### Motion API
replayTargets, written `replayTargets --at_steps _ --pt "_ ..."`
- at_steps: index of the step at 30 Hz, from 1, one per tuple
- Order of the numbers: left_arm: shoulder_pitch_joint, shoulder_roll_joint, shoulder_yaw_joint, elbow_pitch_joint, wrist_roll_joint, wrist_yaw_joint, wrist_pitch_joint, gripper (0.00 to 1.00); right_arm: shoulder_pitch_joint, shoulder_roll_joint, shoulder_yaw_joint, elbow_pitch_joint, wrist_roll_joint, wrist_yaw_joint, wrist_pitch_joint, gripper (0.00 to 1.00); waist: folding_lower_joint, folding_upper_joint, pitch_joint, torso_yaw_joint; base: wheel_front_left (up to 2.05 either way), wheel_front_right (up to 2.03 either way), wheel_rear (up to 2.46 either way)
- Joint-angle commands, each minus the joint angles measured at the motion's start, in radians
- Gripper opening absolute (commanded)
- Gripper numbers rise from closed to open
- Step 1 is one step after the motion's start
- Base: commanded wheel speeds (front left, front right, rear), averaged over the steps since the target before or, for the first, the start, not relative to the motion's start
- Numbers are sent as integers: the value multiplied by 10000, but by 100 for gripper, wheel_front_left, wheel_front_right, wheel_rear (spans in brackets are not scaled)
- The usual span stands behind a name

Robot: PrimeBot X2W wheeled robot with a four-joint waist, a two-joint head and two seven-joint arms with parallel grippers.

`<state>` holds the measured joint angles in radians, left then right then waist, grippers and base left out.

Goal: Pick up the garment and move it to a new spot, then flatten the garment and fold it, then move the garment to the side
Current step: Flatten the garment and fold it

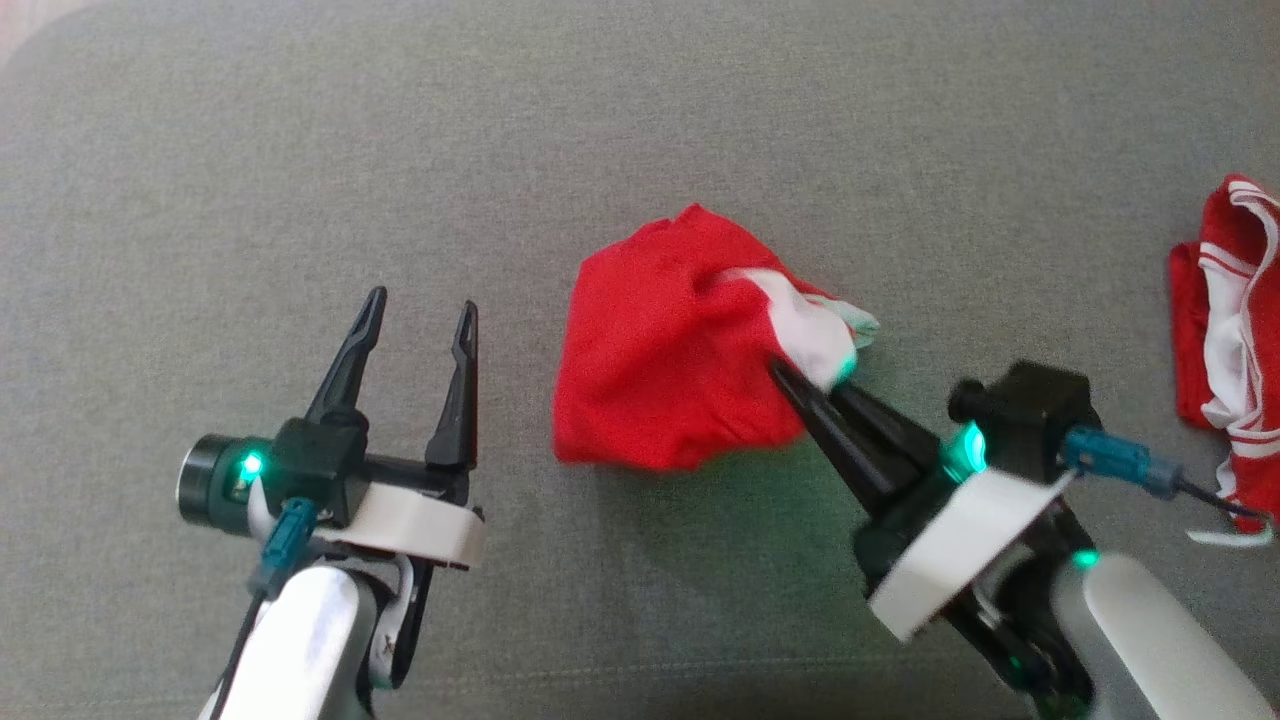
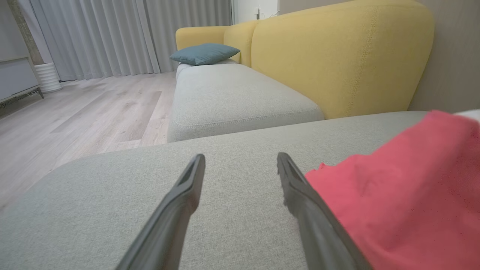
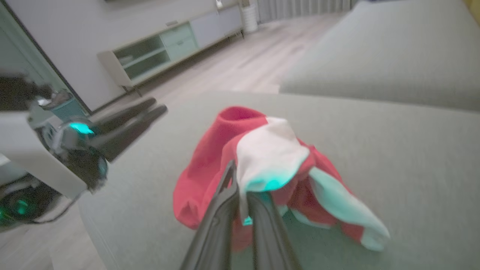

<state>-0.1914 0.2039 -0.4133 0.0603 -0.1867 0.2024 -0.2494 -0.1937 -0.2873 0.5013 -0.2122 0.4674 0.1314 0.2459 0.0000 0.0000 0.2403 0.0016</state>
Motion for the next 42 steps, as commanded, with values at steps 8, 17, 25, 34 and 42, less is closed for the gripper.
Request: replayTargets --at_steps 8,17,25,34,42 --pt "-378 135 359 -294 -51 86 -111 100 1839 -454 -1125 -97 109 -7 982 0 0 0 84 -166 0 0 0" --pt "-443 148 327 -274 -62 71 -117 100 2625 -308 -3102 246 -370 -7 1172 0 0 0 145 -268 0 0 0" --pt "-415 124 319 -177 -92 90 -120 100 2306 176 -3608 698 -648 -7 20 100 0 0 -13 -153 0 0 0" --pt "137 160 469 -268 -199 299 -122 100 1978 444 -2964 -553 -1199 -7 -2406 100 0 0 -757 -82 0 0 0" --pt "768 402 585 -542 -205 563 7 100 2632 1009 -3162 -793 -1637 -7 -2659 100 0 0 -1317 -66 0 0 0"
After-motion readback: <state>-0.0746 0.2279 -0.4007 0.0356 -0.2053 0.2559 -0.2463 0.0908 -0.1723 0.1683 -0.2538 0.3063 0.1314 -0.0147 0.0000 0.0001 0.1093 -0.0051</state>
